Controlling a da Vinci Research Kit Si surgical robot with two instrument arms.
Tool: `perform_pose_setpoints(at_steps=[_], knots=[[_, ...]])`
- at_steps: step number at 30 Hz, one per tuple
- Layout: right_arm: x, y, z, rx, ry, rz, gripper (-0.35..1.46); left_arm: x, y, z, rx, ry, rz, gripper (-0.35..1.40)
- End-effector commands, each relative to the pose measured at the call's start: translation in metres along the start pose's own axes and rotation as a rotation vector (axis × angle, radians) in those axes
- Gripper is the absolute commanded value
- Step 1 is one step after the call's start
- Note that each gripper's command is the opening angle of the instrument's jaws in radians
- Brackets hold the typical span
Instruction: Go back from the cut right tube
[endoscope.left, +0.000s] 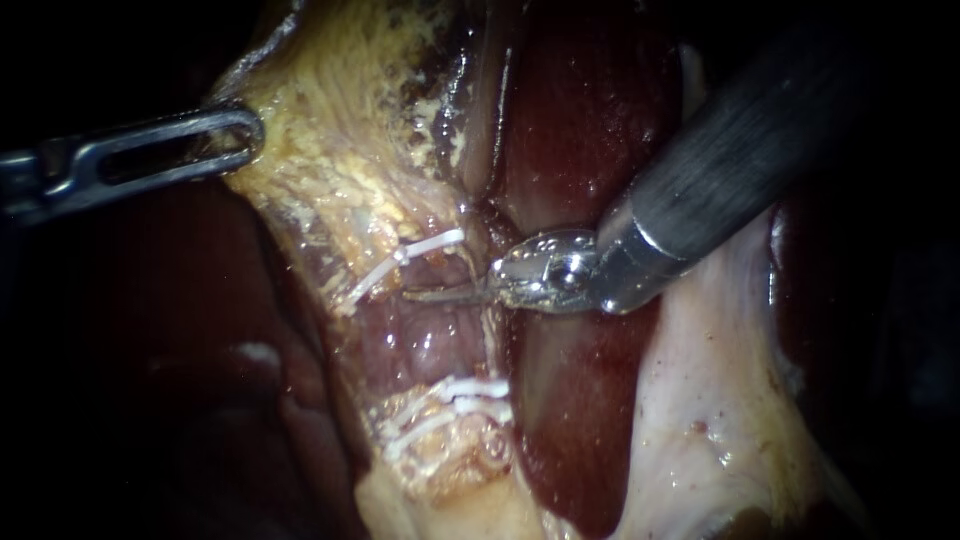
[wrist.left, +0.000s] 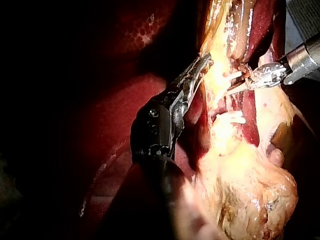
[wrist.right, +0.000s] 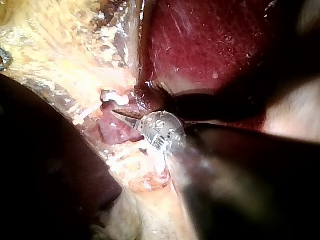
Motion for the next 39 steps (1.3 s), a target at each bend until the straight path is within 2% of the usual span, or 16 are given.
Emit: perform_pose_setpoints(at_steps=[1, 2, 4, 7, 11, 14, 20, 25, 28, 32, 34, 39], knots=[[0.0000, 0.0000, 0.0000, 0.003, 0.006, 0.003, -0.35, 0.0000, 0.0000, 0.0000, 0.000, 0.000, 0.000, -0.35], [0.0000, -0.0001, 0.0000, 0.004, 0.014, 0.009, -0.33, 0.0000, 0.0000, 0.0000, 0.000, 0.000, 0.000, -0.35], [0.0000, -0.0003, 0.0000, 0.010, 0.041, 0.033, 0.22, 0.0000, 0.0000, 0.0000, 0.000, 0.000, 0.000, -0.35], [0.0000, -0.0005, -0.0001, 0.012, 0.052, 0.033, 0.34, 0.0000, 0.0000, 0.0000, 0.000, 0.000, 0.000, -0.35], [0.0000, -0.0006, -0.0001, 0.013, 0.052, 0.033, 0.68, 0.0000, 0.0000, -0.0001, 0.000, 0.000, 0.000, -0.35], [-0.0001, -0.0006, -0.0002, 0.013, 0.052, 0.033, 0.78, 0.0000, 0.0000, -0.0001, 0.000, 0.000, 0.000, -0.35], [-0.0003, -0.0009, -0.0007, 0.019, 0.051, 0.031, 0.79, 0.0000, 0.0000, -0.0002, 0.000, 0.000, 0.000, -0.35], [-0.0010, -0.0017, -0.0018, 0.016, 0.051, 0.020, 1.10, 0.0000, 0.0001, -0.0003, 0.001, 0.001, 0.000, -0.35], [-0.0016, -0.0025, -0.0029, 0.006, 0.054, -0.089, 1.21, 0.0000, 0.0001, -0.0003, 0.001, 0.001, 0.000, -0.35], [-0.0024, -0.0035, -0.0049, 0.012, 0.084, -0.205, 1.31, 0.0000, 0.0002, -0.0004, 0.002, 0.001, 0.001, -0.35], [-0.0026, -0.0040, -0.0061, -0.007, 0.094, -0.264, 1.36, 0.0000, 0.0002, -0.0005, 0.002, 0.001, 0.001, -0.35], [-0.0018, -0.0044, -0.0106, -0.073, 0.140, -0.396, 1.43, -0.0001, 0.0003, -0.0006, 0.003, 0.002, 0.001, -0.35]])
